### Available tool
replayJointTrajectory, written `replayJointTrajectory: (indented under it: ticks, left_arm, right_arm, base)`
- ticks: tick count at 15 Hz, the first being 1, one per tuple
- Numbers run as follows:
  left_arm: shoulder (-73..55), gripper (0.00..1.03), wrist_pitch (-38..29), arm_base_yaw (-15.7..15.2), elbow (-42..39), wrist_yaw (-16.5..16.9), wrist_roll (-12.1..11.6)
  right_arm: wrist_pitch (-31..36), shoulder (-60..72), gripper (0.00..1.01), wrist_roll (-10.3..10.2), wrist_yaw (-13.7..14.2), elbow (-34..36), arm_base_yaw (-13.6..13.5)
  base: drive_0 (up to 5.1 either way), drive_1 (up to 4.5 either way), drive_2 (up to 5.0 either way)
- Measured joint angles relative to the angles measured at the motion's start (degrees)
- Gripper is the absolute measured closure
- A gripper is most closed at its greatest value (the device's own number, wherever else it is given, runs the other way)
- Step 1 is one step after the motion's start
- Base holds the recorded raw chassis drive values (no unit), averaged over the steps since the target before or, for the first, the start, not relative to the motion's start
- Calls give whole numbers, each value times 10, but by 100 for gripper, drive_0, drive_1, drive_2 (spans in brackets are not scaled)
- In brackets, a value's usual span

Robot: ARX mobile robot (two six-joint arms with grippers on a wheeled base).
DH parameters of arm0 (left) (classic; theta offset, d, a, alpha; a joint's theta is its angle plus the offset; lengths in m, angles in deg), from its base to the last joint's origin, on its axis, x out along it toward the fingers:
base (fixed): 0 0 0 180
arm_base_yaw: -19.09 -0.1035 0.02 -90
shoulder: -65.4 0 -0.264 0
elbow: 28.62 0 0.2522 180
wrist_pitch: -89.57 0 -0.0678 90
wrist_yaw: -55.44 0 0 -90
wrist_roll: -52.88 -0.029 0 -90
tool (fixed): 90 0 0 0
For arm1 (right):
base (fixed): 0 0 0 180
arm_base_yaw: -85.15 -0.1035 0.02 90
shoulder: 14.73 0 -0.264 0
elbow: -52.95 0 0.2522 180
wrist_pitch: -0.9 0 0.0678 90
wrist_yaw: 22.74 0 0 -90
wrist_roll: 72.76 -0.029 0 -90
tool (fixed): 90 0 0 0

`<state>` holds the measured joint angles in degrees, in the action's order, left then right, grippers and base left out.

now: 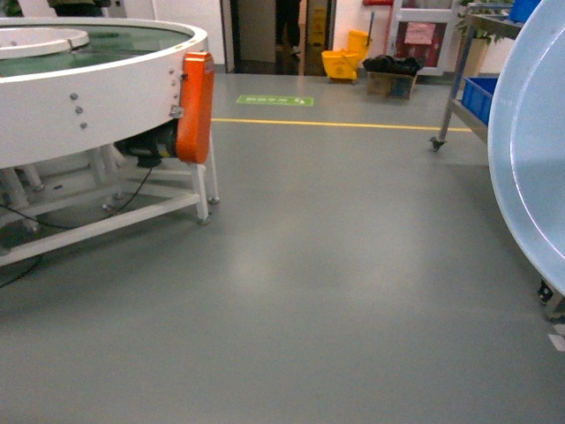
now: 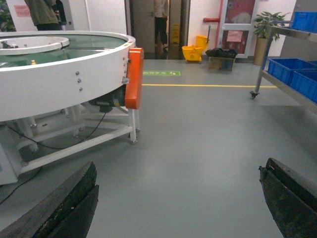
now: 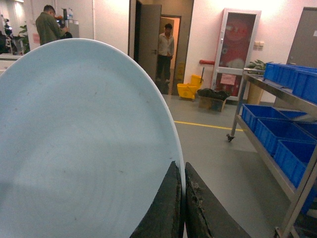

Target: Place blue tray on left shelf second layer neatly

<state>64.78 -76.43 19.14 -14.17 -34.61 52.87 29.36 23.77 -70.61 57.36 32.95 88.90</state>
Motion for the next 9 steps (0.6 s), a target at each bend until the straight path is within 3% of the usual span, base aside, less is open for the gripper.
replayJointTrajectory:
  ticks: [8,9]
  left_arm:
    - [0,5,1,0,0,0,0]
    - [0,5,1,0,0,0,0]
  right_arm:
    - [2,0,99,0,0,0,0]
    - [1,0,99,0,0,0,0]
  base:
    - [249,-135,-611]
    - [-188,-188,-188]
